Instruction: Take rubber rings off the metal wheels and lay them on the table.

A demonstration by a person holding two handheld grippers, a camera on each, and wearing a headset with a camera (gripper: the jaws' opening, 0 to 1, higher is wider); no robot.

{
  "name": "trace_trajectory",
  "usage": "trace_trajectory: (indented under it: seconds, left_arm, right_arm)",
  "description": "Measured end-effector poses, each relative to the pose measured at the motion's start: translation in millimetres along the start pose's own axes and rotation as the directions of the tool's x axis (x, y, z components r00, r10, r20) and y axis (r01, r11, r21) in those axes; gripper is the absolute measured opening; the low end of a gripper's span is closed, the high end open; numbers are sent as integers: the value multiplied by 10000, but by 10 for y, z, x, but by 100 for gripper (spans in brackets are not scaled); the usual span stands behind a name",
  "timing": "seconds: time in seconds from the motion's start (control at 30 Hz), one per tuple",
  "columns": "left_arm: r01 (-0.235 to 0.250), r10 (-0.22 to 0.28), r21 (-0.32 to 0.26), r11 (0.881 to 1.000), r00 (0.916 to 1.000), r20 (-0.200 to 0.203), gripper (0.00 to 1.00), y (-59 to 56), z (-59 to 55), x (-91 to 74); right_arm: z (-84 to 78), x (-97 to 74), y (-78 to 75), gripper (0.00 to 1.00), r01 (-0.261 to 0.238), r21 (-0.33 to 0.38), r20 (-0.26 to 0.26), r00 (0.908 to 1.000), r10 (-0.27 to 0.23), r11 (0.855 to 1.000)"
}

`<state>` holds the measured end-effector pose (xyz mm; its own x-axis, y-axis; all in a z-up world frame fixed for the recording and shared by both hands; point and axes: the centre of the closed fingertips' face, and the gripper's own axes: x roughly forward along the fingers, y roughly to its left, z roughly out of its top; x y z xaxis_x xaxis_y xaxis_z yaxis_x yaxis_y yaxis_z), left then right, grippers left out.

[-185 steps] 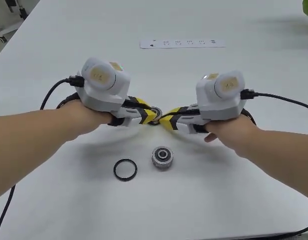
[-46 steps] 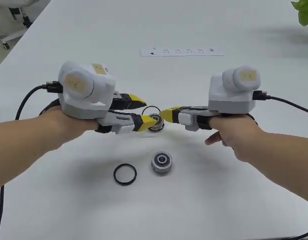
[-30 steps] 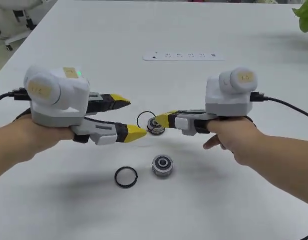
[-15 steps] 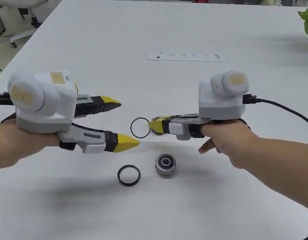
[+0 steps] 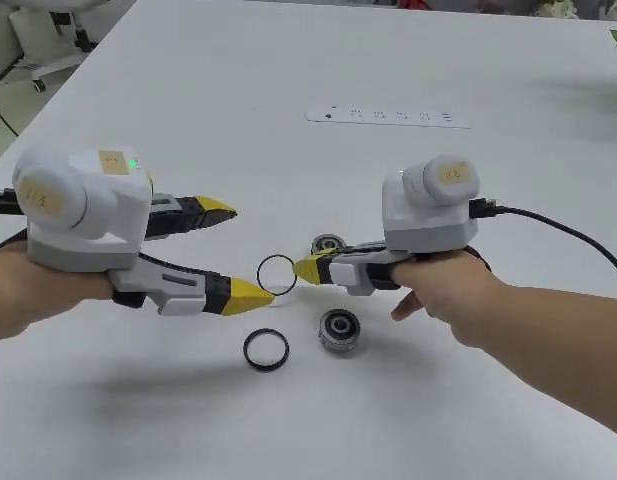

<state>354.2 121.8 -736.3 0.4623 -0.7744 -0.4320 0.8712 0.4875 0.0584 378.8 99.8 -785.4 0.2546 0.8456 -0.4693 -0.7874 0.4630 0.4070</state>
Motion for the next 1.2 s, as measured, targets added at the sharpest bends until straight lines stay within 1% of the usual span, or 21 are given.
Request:
trace_trajectory:
  seconds: [0.27,0.6,0.7,0.87,1.03,1.2]
  left_arm:
    - [-80,79,-51,10000,9999,-93,70,14,-42,-30]
    - [-66,65,-82,9999,9999,-145,70,1,-56,-18]
    - [-39,38,-98,9999,9999,-165,70,-2,-62,-16]
    - [0,-2,-96,10000,9997,-232,70,-4,-74,-1]
    - [30,-32,-106,9999,9998,-215,70,-2,-51,18]
    - [91,-93,-107,9999,9998,-188,69,-3,-24,38]
  right_arm:
    - [-90,48,57,0,4,-138,-290,9996,-8,9999]
    - [-121,71,17,0,7,-386,-429,9991,-24,9993]
    - [-118,67,11,0,0,-407,-409,9992,-17,9992]
    - [-107,60,10,4,-41,-450,-326,9995,26,9990]
    - [-106,41,29,7,-109,-488,-306,9995,95,9987]
    - [-25,-22,42,12,-126,-531,-34,9999,124,9985]
